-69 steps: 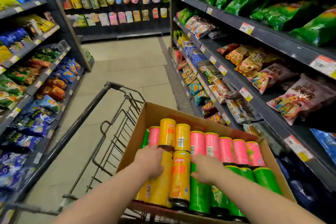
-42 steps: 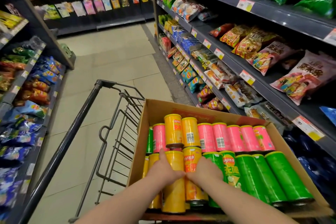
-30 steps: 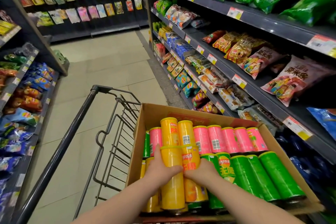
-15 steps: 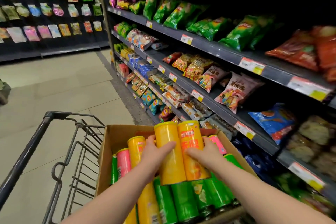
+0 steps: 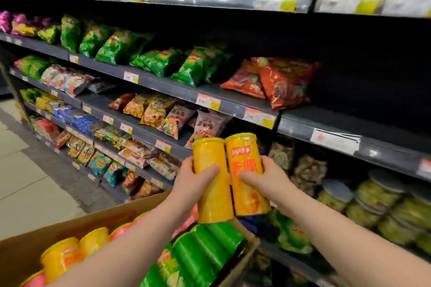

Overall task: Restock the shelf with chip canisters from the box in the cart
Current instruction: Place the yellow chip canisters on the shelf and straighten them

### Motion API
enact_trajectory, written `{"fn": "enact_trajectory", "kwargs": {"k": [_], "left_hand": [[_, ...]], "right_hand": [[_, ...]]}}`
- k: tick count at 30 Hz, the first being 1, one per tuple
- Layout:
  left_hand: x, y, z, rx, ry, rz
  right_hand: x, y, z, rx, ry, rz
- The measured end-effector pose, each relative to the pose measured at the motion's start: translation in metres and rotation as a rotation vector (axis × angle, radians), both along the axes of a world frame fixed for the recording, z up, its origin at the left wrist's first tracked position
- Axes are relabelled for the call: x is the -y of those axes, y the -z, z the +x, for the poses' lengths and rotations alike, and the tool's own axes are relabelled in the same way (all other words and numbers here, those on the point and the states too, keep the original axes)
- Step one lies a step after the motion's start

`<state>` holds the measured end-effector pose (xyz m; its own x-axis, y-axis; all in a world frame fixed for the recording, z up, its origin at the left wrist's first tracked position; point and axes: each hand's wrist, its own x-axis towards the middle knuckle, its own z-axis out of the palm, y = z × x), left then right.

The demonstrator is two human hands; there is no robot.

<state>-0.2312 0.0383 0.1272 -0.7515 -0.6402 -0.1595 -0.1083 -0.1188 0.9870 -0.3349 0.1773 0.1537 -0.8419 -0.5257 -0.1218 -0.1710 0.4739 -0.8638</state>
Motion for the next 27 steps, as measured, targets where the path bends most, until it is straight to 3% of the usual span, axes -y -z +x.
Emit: {"fn": "enact_trajectory", "kwargs": {"k": [16, 27], "left_hand": [[-0.088, -0.085, -0.193, -0.183, 0.056, -0.144], [-0.127, -0.108, -0.273, -0.258, -0.042, -0.193]], "right_hand": [[-0.111, -0.103, -0.200, -0.166, 0.078, -0.183], [-0.136, -0.101, -0.335, -0.237, 0.157, -0.239]]}}
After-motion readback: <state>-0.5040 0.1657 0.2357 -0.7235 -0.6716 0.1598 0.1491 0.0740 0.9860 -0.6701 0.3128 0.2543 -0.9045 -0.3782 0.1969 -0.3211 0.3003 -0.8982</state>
